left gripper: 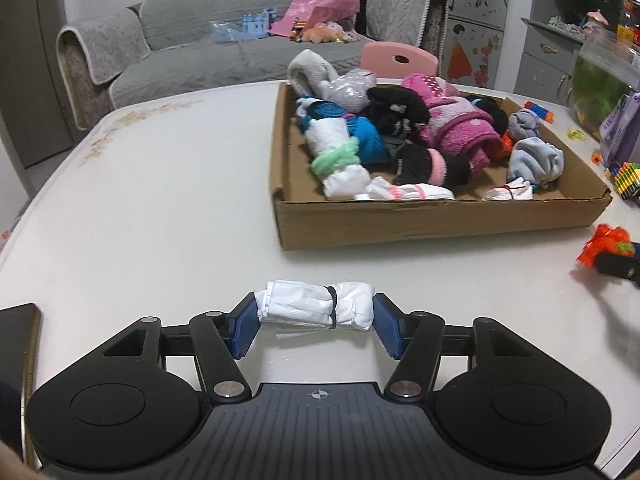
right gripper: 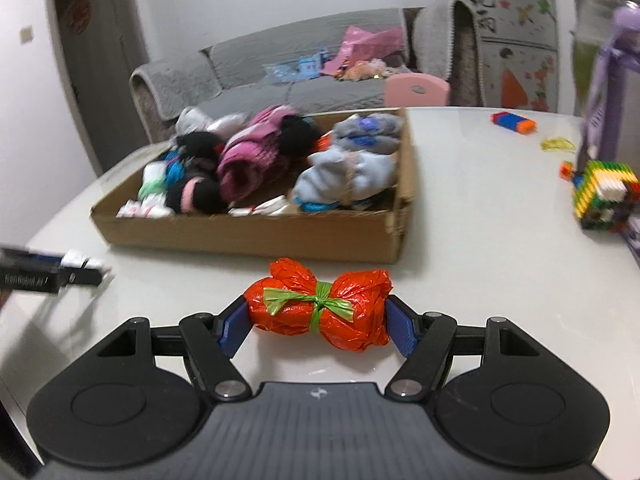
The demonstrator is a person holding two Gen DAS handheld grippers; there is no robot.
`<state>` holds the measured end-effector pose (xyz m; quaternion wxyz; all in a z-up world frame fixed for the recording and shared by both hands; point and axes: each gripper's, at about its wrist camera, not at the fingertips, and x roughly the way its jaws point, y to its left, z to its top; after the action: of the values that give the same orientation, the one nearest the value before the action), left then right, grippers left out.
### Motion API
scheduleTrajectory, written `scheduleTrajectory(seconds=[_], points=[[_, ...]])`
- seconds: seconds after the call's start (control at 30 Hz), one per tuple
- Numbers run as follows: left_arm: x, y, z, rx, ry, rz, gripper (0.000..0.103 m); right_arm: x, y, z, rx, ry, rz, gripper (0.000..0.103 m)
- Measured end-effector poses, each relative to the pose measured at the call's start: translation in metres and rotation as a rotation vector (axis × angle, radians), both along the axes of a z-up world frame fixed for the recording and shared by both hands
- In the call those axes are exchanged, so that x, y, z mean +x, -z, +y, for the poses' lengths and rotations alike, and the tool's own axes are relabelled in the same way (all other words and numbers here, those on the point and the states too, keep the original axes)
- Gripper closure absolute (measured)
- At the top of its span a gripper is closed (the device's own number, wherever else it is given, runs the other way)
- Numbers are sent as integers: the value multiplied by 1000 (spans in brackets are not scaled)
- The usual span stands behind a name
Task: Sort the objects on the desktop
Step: 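Carry the white socks and orange bundle over the box and lower them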
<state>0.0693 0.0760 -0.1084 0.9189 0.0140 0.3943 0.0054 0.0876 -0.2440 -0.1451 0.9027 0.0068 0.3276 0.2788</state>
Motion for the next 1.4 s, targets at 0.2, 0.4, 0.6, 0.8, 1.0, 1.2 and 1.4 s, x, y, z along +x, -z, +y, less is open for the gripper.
scheduleTrajectory(seconds=[0.2,0.4,0.6,0.8,1.0,1.2,1.4], points=[[2,-5,8,7,-11,-7,38,6,-9,-12,27,13,-12,36],[11,-16,13,8,-11,-29,38,12,-19,-17,38,11,-34,36],[22,-35,24,-13,-21,-65,38,20,-29,-21,42,8,-62,36],[38,-52,23,-15,-10,-84,38,32,-43,-20,58,6,-89,36],[63,-71,0,-21,53,-112,38,46,-62,-8,71,-28,-131,36],[95,-81,-22,-43,99,-109,38,66,-77,19,87,-105,-147,36],[116,-79,-37,-73,139,-91,38,86,-83,42,96,-182,-124,36]])
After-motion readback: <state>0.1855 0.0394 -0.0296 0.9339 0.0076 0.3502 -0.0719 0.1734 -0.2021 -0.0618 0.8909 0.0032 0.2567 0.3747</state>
